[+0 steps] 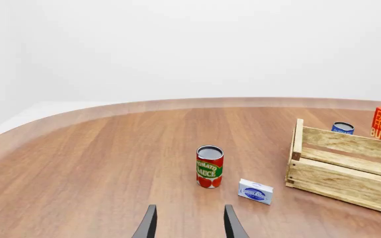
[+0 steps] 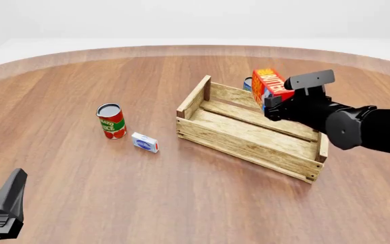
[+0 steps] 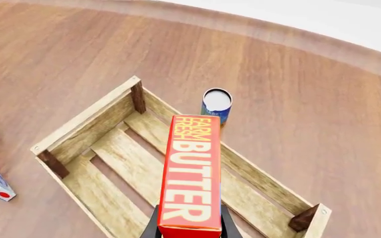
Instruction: Pick up the butter and put it in the tray.
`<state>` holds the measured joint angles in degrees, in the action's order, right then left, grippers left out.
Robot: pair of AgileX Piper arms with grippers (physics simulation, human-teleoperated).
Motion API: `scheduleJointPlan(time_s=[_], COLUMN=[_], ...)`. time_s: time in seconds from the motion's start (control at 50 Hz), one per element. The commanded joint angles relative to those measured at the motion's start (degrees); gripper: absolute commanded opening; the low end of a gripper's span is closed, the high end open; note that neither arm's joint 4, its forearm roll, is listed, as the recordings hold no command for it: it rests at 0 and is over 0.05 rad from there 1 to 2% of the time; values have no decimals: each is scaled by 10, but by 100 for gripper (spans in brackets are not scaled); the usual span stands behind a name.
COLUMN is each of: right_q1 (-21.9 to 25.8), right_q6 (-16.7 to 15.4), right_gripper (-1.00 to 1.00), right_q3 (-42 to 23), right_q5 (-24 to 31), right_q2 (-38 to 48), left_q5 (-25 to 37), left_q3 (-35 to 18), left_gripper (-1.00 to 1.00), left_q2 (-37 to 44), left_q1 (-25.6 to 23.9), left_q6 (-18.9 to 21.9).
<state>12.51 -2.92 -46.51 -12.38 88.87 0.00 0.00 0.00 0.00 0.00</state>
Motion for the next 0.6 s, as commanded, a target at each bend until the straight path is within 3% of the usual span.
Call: scheduleJointPlan(time_s=[0.02,0.6], right_q1=[-7,-2], right_q6=[14,37], right_gripper=[-100,-100], right_q3=[-17,-14], right_q5=[-12,-33], right_q2=[19,63], left_q5=[0,0], left_q3=[0,0], left_gripper=[100,100], left_q2=[0,0], left_q1=[0,0], left_q6=[0,0])
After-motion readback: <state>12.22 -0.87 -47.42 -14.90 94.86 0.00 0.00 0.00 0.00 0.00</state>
